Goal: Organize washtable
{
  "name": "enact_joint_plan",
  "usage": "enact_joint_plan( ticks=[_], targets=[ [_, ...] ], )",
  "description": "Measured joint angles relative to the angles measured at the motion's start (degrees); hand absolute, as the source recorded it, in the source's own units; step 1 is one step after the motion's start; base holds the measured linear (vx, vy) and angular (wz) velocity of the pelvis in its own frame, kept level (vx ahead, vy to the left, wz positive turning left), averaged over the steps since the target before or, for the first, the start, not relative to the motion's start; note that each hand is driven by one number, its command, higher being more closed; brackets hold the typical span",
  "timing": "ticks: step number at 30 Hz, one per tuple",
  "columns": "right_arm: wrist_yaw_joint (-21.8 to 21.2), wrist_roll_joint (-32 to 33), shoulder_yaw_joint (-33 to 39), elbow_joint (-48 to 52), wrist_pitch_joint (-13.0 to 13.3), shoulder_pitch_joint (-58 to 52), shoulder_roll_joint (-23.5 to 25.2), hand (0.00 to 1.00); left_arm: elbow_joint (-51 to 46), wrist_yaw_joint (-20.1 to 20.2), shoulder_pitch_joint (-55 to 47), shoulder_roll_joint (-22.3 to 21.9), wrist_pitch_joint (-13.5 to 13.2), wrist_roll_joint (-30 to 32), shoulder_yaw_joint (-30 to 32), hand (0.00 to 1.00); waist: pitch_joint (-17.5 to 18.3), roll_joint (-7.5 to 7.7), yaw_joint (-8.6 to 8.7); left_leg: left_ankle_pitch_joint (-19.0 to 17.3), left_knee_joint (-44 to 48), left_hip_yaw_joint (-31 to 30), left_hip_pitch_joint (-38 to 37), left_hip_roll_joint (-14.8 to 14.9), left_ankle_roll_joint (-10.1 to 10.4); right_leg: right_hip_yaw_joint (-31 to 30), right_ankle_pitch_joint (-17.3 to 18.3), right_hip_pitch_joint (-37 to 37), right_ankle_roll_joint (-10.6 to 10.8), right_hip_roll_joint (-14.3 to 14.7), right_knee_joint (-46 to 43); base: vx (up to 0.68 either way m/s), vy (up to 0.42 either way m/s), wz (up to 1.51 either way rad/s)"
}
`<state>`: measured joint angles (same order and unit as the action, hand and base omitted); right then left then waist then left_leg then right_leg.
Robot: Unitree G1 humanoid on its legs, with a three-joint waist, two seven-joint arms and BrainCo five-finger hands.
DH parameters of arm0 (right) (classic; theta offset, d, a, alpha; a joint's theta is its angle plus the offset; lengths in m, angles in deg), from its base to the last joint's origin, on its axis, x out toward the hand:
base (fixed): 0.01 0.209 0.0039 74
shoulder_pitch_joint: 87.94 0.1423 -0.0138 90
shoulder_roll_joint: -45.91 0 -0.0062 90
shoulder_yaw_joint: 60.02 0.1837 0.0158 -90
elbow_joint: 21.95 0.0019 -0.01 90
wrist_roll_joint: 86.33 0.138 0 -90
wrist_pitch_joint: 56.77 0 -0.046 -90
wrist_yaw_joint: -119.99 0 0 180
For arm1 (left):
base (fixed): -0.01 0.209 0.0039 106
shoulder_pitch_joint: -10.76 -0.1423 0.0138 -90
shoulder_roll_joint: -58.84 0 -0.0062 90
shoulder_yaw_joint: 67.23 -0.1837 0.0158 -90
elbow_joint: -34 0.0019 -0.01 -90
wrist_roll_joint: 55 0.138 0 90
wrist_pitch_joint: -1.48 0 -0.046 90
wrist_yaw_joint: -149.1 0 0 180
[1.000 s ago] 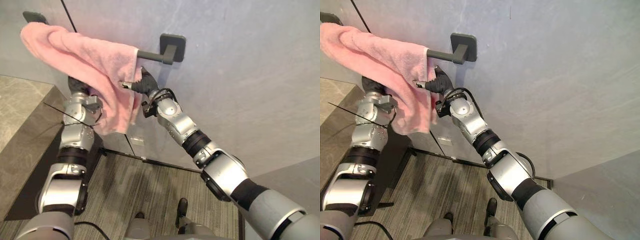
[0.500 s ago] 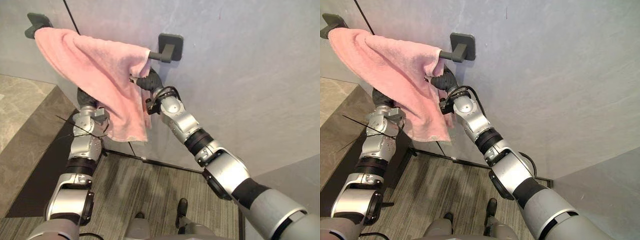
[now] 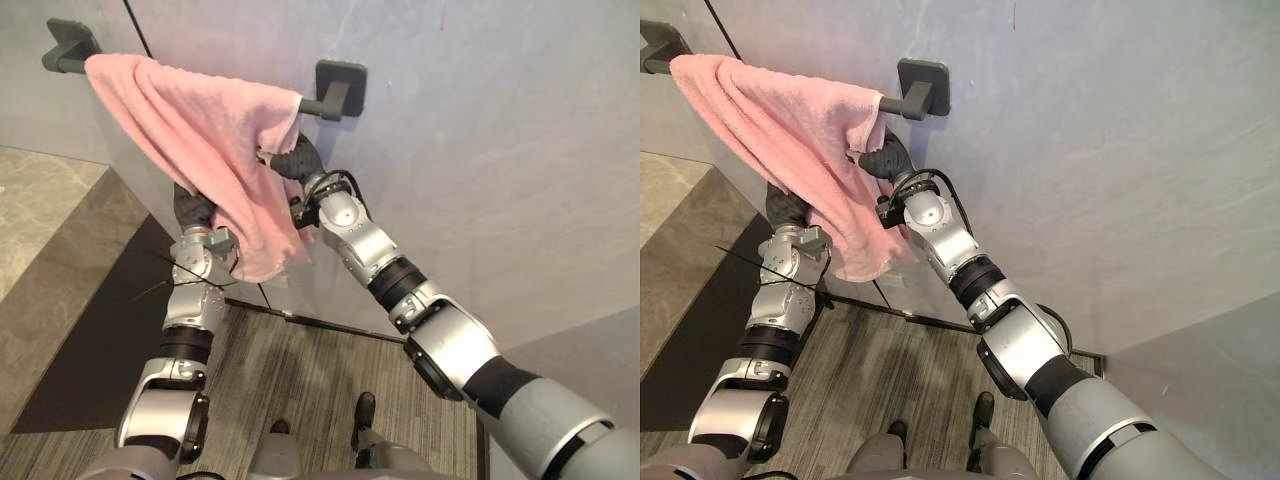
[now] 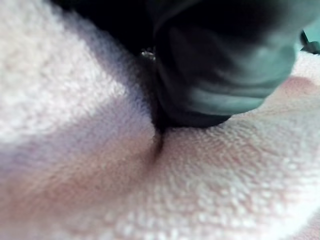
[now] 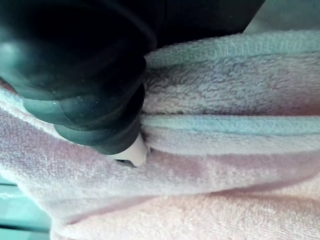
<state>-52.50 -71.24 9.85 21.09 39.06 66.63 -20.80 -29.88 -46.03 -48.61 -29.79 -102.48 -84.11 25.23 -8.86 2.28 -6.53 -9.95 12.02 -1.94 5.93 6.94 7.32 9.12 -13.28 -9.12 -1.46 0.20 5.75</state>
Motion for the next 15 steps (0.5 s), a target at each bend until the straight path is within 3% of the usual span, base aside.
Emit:
enact_joint_plan(
  ticks=[10, 15],
  targets=[
    [0.27, -1.73, 0.05, 2.7, -1.12, -0.08, 0.12, 1.0, -4.56, -4.5, -0.39, -3.89, 0.08, 3.05, 0.23, 1.0, -0.16, 0.04, 1.08, 0.09, -0.03, -0.75, 0.39, -0.04, -0.08, 0.44, 0.13, -0.02, 0.17, -0.32, 0.0, 0.0, 0.0, 0.04],
    [1.34, -2.31, 0.04, 3.97, -1.26, -0.11, 0.42, 1.0, -5.84, -7.55, 0.56, -6.28, 1.02, 7.67, -0.19, 1.0, -0.17, 0.07, 1.23, 0.09, -0.07, -0.75, 0.44, -0.03, -0.08, 0.44, 0.17, -0.08, 0.24, -0.32, 0.0, 0.0, 0.0, 0.0]
  ],
)
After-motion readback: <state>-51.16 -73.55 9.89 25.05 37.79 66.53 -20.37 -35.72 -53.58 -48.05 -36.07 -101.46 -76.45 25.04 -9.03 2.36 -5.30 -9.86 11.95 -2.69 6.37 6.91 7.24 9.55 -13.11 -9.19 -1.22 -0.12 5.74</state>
